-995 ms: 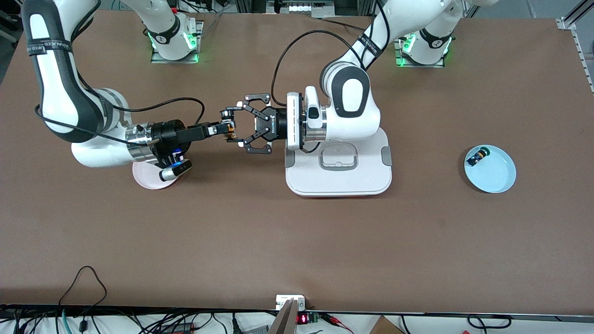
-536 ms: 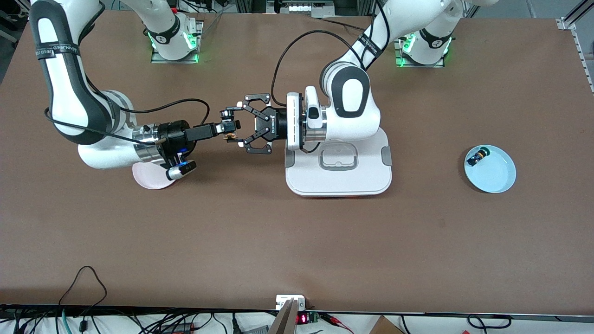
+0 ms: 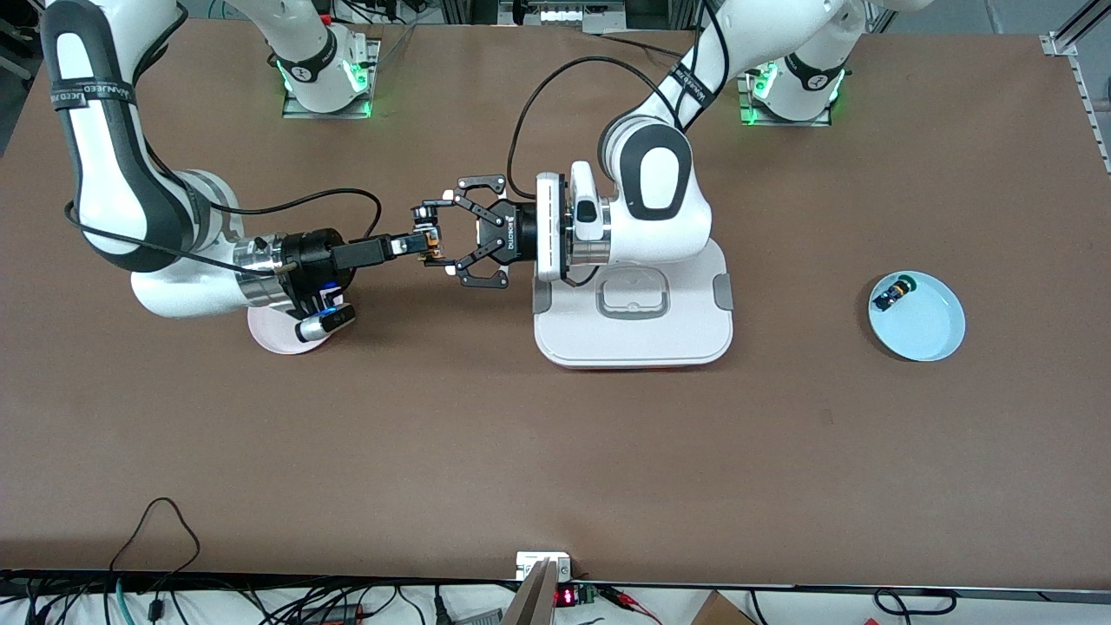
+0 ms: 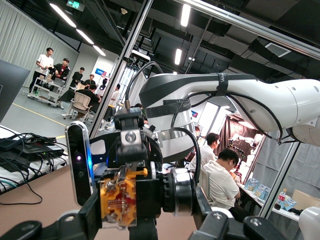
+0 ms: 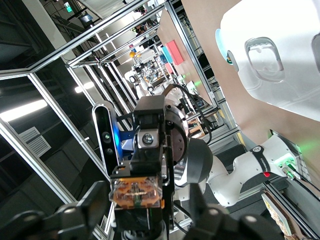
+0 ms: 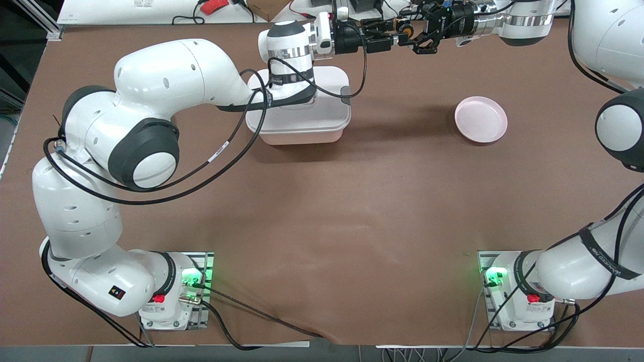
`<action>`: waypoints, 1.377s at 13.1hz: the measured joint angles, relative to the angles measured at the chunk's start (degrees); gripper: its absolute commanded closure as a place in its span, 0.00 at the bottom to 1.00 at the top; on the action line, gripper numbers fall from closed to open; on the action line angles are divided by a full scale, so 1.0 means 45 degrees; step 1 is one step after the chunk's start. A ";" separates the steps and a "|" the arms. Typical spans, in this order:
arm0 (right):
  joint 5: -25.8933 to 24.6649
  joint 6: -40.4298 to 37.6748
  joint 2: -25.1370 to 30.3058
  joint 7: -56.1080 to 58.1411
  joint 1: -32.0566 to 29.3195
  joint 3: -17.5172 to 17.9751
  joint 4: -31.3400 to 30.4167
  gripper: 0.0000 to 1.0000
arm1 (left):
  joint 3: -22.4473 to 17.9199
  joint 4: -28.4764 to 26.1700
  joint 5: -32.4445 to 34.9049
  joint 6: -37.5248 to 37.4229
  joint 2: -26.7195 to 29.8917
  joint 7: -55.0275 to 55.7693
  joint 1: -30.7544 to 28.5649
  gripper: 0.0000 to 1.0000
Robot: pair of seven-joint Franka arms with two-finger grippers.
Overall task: Transfer orange switch to right arm and place
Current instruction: 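Grasp the orange switch with the right gripper, then open the left gripper, then carry the switch over the white plate while the left gripper withdraws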
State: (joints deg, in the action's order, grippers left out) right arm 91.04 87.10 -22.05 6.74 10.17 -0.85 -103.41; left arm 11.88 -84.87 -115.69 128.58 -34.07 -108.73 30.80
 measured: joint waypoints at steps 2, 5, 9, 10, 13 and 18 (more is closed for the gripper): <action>0.0000 -0.0007 0.0005 -0.0001 0.0009 0.0009 0.0096 0.63 | 0.0000 0.0000 0.0000 0.0000 0.0000 0.0000 -0.0001 1.00; -0.0064 -0.0005 0.0009 0.0013 0.0004 0.0006 0.0275 0.74 | -0.0003 0.0053 -0.0003 -0.0007 0.0001 0.0057 -0.0013 1.00; -0.0065 -0.0005 0.0009 0.0012 0.0004 0.0006 0.0342 0.78 | -0.0004 0.0100 -0.0003 -0.0006 0.0001 0.0057 -0.0020 0.48; -0.0065 -0.0005 0.0008 0.0013 0.0004 0.0006 0.0346 0.78 | -0.0003 0.0101 -0.0003 -0.0007 0.0001 0.0057 -0.0022 0.02; -0.0056 0.0000 0.0009 0.0019 0.0004 0.0007 0.0422 0.78 | -0.0018 0.0089 -0.0003 -0.0006 -0.0001 0.0057 -0.0079 0.00; -0.0038 0.0045 0.0006 0.0015 -0.0013 0.0003 0.0518 0.79 | -0.0090 -0.0590 -0.0002 -0.0758 0.0325 0.0060 -0.1194 0.00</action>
State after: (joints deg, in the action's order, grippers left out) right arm 90.87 87.30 -22.03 6.81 10.11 -0.84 -101.08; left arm 11.48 -87.52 -115.70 125.17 -32.61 -108.46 25.42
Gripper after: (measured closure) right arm 0.599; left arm 0.000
